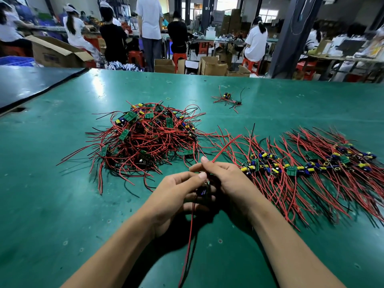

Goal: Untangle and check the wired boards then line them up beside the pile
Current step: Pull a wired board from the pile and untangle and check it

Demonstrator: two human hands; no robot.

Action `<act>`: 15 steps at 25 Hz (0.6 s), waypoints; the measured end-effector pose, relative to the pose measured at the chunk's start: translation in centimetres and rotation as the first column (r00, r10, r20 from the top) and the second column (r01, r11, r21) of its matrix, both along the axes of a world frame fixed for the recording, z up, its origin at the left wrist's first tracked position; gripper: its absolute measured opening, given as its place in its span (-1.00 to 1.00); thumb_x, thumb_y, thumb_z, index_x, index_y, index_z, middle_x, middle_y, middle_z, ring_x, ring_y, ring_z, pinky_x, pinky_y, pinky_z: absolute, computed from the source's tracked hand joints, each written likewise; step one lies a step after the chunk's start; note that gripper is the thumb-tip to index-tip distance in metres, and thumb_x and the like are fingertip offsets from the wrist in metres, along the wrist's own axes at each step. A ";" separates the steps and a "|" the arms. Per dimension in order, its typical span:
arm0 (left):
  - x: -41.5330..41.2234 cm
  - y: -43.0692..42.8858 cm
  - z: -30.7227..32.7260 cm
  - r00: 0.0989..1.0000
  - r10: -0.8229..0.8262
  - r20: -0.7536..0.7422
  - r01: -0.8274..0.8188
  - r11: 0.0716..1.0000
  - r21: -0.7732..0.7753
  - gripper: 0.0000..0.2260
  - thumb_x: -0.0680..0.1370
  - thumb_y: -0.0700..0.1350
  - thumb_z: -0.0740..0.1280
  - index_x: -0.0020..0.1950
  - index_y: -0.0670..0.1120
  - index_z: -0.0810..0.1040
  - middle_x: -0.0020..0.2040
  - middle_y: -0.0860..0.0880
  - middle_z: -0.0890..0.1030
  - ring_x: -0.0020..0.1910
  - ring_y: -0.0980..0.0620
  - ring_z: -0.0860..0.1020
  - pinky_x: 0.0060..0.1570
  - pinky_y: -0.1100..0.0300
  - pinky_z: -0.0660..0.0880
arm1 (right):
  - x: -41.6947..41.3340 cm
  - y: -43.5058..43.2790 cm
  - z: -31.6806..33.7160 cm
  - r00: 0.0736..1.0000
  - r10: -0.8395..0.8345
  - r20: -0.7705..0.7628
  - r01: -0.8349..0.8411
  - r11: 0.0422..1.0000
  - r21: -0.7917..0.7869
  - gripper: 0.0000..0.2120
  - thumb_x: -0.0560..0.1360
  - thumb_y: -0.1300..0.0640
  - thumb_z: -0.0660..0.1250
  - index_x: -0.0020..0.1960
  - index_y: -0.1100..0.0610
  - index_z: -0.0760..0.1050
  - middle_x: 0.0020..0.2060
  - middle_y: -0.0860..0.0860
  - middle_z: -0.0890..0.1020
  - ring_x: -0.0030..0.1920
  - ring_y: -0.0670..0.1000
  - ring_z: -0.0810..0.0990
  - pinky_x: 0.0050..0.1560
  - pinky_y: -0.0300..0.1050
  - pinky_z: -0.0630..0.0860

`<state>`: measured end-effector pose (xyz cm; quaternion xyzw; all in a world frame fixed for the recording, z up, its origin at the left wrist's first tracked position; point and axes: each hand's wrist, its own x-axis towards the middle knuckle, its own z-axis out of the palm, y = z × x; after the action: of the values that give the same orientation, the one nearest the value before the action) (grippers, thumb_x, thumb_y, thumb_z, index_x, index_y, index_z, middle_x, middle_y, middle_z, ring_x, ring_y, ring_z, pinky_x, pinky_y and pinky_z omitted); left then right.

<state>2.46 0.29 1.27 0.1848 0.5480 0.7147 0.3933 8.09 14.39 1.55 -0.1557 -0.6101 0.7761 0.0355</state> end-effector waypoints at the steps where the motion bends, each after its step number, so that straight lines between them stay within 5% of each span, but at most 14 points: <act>1: 0.1 0.1 -0.1 1.000 0.025 -0.004 -0.025 1.000 -0.005 -0.85 0.52 -0.11 0.38 -0.01 -0.19 0.61 -0.12 -0.22 0.68 -0.23 -0.12 0.65 -0.30 0.10 0.62 | 0.0 -0.1 0.0 1.000 0.004 -0.005 -0.004 1.000 0.003 -0.65 0.52 -0.14 0.40 0.00 0.15 0.70 -0.15 0.19 0.67 -0.31 0.07 0.60 -0.24 -0.10 0.54; 6: 0.1 0.4 -0.3 0.990 0.132 -0.047 -0.132 0.991 0.007 -0.85 0.53 -0.23 0.36 -0.16 -0.10 0.72 -0.23 -0.18 0.68 -0.35 -0.04 0.64 -0.39 0.15 0.61 | 0.4 -0.3 0.2 0.988 0.148 -0.044 -0.144 0.987 0.072 -0.65 0.52 -0.11 0.39 0.12 0.12 0.69 -0.06 0.15 0.72 -0.21 0.02 0.67 -0.35 -0.19 0.58; 11: -0.5 -0.1 -0.9 0.974 0.054 -0.221 -0.067 0.996 -0.054 -0.83 0.56 -0.32 0.28 -0.11 -0.24 0.67 -0.29 -0.22 0.64 -0.42 -0.08 0.59 -0.42 0.16 0.57 | 0.4 0.0 -0.1 0.991 0.137 0.011 -0.136 0.966 0.218 -0.67 0.61 -0.06 0.32 -0.22 0.10 0.63 -0.43 0.12 0.55 -0.46 0.06 0.53 -0.42 -0.16 0.46; 15: -0.8 -0.2 -1.0 0.970 0.023 -0.243 -0.044 0.996 -0.081 -0.83 0.55 -0.33 0.31 -0.17 -0.25 0.68 -0.31 -0.21 0.64 -0.42 -0.09 0.59 -0.41 0.17 0.56 | 0.1 0.1 -0.3 0.997 0.072 0.024 -0.076 0.943 0.324 -0.67 0.63 -0.03 0.30 -0.09 0.18 0.69 -0.37 0.12 0.64 -0.41 0.05 0.57 -0.33 -0.13 0.50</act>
<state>1.69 0.12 0.23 0.2440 0.6252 0.6692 0.3192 8.22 14.53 1.25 -0.1293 -0.7350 0.6650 0.0280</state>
